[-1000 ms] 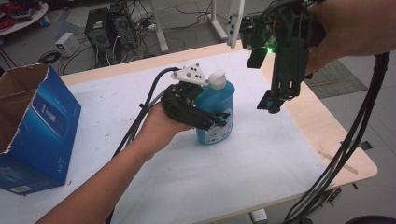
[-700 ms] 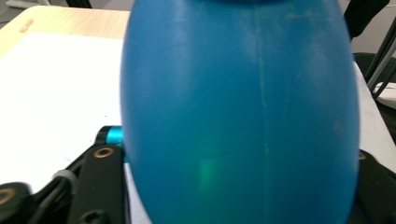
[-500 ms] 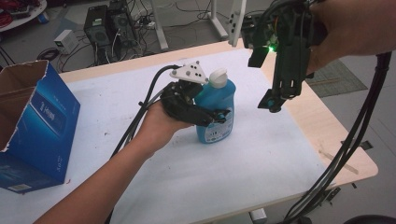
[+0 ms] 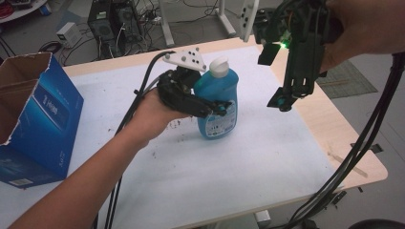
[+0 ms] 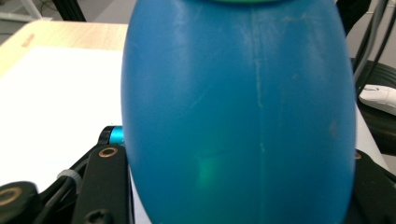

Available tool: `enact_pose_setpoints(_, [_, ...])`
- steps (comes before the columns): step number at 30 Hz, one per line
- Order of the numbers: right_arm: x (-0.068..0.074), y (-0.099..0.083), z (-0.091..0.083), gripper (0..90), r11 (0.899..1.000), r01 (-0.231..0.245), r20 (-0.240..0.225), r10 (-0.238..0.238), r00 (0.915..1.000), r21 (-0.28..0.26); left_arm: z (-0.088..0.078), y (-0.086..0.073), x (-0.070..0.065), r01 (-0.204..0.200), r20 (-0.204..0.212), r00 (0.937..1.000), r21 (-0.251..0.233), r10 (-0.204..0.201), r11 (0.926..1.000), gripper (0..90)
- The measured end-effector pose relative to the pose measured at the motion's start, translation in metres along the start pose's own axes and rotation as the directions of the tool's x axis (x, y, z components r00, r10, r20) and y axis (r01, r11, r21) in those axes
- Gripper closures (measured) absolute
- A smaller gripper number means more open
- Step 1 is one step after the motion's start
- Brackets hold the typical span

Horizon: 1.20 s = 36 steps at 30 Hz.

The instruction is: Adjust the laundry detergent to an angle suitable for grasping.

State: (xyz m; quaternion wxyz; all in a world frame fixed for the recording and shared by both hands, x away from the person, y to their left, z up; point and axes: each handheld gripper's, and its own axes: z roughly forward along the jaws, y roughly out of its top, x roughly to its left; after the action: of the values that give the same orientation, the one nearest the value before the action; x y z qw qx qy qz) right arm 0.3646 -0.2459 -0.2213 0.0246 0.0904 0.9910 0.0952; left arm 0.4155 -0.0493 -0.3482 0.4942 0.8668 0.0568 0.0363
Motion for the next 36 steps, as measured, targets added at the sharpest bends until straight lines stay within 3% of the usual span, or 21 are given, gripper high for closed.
enact_pose_setpoints(5, [0.001,0.002,0.000,1.9,1.000,-0.001,0.000,0.001,1.0000,0.001,-0.021,0.007,0.008,-0.035,0.018,0.9992,-0.003,0.035,0.9994,44.0])
enact_pose_setpoints(10, [0.002,0.003,0.000,1.9,1.000,-0.002,-0.001,0.002,1.0000,0.004,-0.031,0.009,0.013,-0.046,0.032,0.9984,-0.001,0.046,0.9989,44.0])
enact_pose_setpoints(12, [0.002,0.005,0.000,1.9,1.000,0.004,0.001,-0.004,1.0000,-0.002,-0.042,0.008,0.018,-0.064,0.052,0.9966,0.002,0.063,0.9980,44.0])
enact_pose_setpoints(21, [0.001,0.009,0.002,1.9,1.000,0.007,-0.002,-0.007,1.0000,0.003,-0.061,0.009,0.027,-0.095,0.100,0.9907,0.021,0.092,0.9952,44.0])
enact_pose_setpoints(28, [0.001,0.014,0.004,1.9,1.000,0.000,-0.006,0.000,1.0000,0.011,-0.070,0.004,0.031,-0.126,0.149,0.9812,0.011,0.123,0.9920,44.0])
enact_pose_setpoints(36, [-0.001,0.016,0.006,1.9,1.000,-0.001,-0.009,0.001,1.0000,0.020,-0.070,-0.009,0.036,-0.143,0.230,0.9634,0.013,0.137,0.9896,44.0])
